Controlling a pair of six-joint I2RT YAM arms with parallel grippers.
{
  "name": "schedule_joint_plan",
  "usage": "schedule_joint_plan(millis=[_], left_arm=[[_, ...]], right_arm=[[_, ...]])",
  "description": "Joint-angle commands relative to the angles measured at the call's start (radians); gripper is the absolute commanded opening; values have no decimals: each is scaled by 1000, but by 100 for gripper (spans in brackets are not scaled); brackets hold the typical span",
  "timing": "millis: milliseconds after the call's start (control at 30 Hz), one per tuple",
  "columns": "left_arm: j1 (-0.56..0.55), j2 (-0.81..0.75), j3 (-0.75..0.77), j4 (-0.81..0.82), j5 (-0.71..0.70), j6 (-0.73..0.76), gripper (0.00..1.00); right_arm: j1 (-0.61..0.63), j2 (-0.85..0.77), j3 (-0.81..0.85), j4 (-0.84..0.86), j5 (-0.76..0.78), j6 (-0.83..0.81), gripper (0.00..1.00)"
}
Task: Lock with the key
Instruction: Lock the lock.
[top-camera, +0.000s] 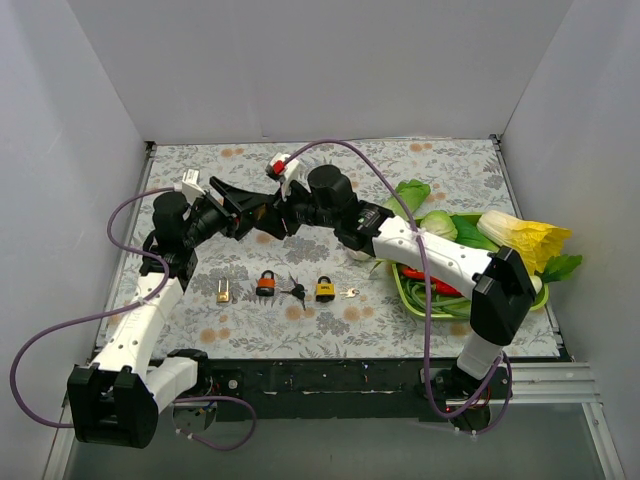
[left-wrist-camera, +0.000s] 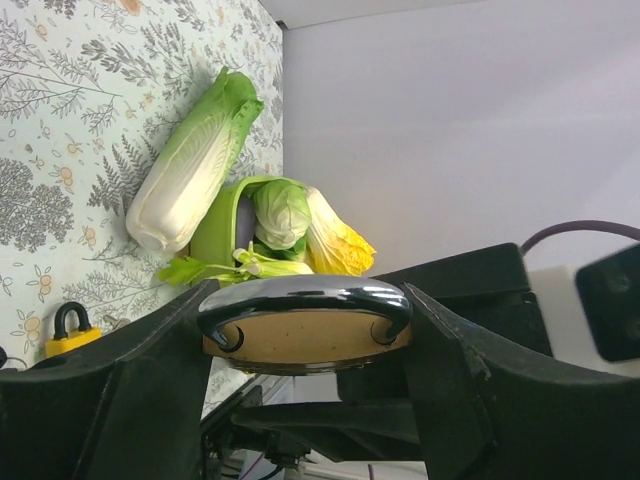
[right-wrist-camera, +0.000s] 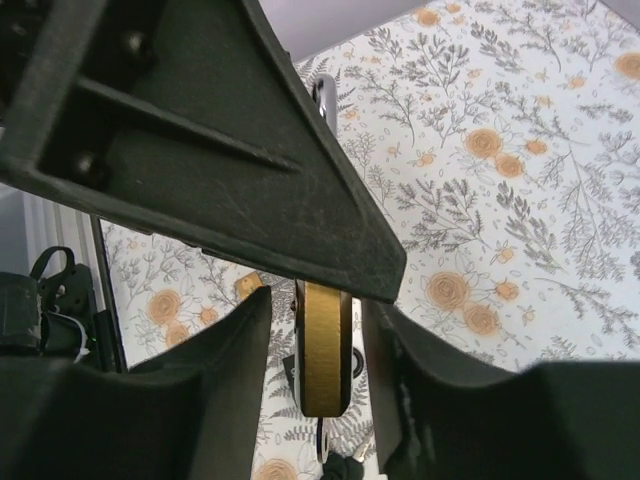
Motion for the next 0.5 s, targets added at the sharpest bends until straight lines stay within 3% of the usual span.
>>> schedule_joint_plan(millis=[0, 100, 200, 333, 467], left_arm=[[9, -29, 10, 39, 15, 8, 0], [25, -29, 30, 30, 23, 34, 0], [41, -25, 48, 15, 44, 49, 0], [60, -9, 59, -4, 101, 46, 0], [63, -11, 56, 5, 129, 36, 0]], right_arm=[[-9, -34, 60, 30, -43, -3, 57], [-35, -61, 32, -11, -94, -9, 67], [-64, -87, -3, -36, -162, -33, 70], [-93, -130, -37, -57, -223, -93, 65], [-101, -147, -42, -70, -252, -144, 53]])
